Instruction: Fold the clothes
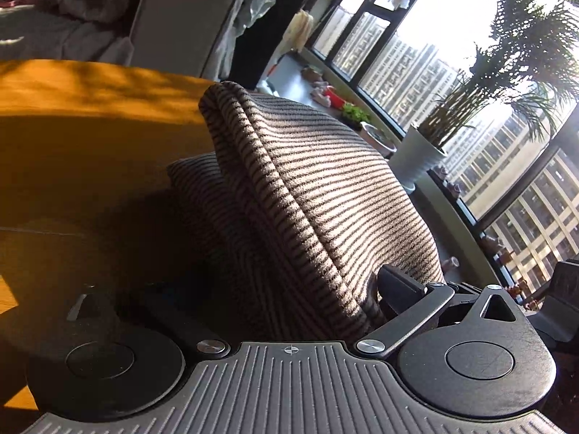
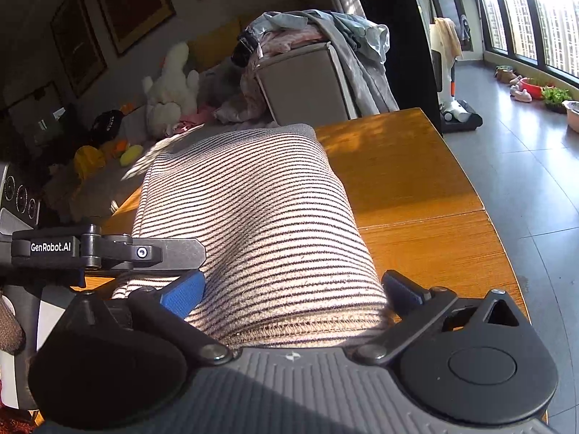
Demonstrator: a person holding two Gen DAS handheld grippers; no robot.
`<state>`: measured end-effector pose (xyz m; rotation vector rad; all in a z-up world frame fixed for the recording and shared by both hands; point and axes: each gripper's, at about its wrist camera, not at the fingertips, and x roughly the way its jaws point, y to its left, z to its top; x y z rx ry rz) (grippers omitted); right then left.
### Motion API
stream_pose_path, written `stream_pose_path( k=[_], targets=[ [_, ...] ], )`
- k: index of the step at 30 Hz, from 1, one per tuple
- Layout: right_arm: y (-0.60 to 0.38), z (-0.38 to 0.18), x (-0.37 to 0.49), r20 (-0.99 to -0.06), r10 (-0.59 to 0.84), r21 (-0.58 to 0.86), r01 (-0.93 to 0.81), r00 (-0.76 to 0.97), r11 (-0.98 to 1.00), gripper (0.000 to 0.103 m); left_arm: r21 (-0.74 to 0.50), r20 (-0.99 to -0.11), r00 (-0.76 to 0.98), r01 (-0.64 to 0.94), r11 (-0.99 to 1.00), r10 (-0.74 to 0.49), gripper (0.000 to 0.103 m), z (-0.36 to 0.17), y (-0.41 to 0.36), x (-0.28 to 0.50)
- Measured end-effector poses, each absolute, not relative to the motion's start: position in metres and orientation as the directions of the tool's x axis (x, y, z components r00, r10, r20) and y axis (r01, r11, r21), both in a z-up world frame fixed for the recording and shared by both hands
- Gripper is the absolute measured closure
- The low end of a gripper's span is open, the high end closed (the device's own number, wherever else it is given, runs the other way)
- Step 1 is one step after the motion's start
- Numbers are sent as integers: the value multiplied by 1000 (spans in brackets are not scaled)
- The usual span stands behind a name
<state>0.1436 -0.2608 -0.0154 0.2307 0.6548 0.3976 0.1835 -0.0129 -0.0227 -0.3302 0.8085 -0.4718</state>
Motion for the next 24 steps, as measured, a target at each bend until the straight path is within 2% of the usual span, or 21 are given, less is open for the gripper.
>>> stream_pose_path(
  k=[5, 10, 12, 16, 20, 22, 24],
  targets=[
    [-272, -2, 140, -544, 401, 302, -274, 737, 913, 0, -423, -611, 579, 337, 841, -539, 0, -21, -17, 185],
    [-284, 31, 150, -495, 396, 304, -273, 774, 913, 1, -441, -600, 579, 336, 832, -552, 0, -23, -15, 184],
    [-281, 42, 163, -481, 405, 294, -293, 777, 910, 8, -441, -596, 581, 340, 831, -554, 0, -24, -15, 183],
    [-271, 32, 209, -529, 436, 352, -279, 728, 893, 8, -444, -594, 577, 345, 827, -560, 0, -24, -13, 183],
    [-265, 3, 245, -584, 501, 471, -235, 639, 850, 7, -445, -592, 568, 360, 820, -571, 0, -24, -13, 183],
    [-263, 7, 242, -546, 560, 523, -269, 623, 809, 34, -445, -591, 564, 369, 816, -577, 1, -24, -13, 183],
    [-260, 23, 229, -486, 601, 526, -337, 635, 781, 45, -446, -590, 559, 377, 812, -583, 2, -24, -12, 183]
  ],
)
